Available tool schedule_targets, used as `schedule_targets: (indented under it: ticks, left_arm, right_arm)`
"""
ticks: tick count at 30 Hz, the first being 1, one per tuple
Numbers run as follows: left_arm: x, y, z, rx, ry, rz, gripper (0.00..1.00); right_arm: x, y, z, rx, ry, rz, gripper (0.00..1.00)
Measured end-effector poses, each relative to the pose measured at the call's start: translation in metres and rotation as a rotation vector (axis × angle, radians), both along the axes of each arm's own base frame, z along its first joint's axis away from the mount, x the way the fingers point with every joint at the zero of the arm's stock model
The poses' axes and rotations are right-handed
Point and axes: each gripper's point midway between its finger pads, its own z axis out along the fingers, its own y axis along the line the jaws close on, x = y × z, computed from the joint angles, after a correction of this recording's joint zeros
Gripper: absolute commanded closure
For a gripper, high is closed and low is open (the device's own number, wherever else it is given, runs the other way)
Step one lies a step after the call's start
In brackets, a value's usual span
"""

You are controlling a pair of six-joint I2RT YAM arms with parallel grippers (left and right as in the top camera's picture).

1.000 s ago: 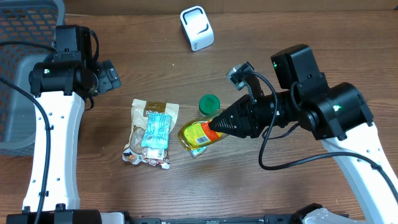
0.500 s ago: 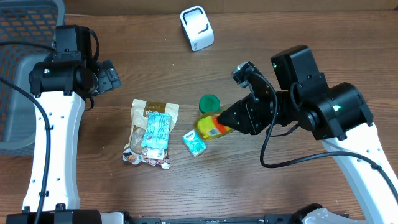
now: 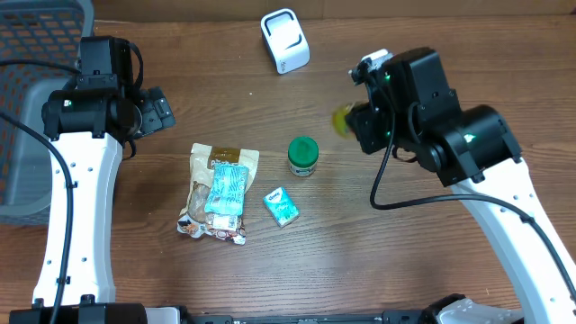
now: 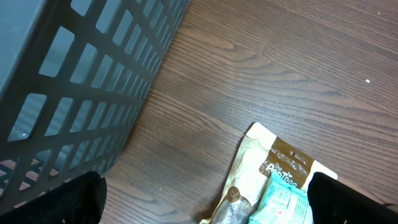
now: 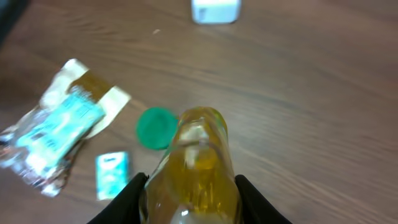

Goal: Scan the item barcode
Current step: 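Carry the oil bottle to the white scanner and hold it under it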

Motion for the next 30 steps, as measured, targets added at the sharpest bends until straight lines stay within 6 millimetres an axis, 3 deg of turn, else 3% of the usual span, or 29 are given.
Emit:
schedule_targets:
  ticks: [7,11,21,30]
  left_arm:
    - [0.000,0.000,0.000,0.000,0.000,0.000,0.00]
    - [0.000,0.000,0.000,0.000,0.000,0.000,0.00]
    - [0.000,0.000,0.000,0.000,0.000,0.000,0.01]
    - [0.000,0.000,0.000,0.000,0.000,0.000,0.00]
  right_arm:
    - [0.024,-0.001,0.079,0.023,-0.222,-0.013,0.96]
    - [0.037,0.000,0.095,0.006,-0.296,-0.016,0.96]
    - [0.084,0.018,0.030,-0.191,-0.230,0.129,0.96]
    - [0.128,0.038,-0.010,-0.286,-0.261,0.236,0.96]
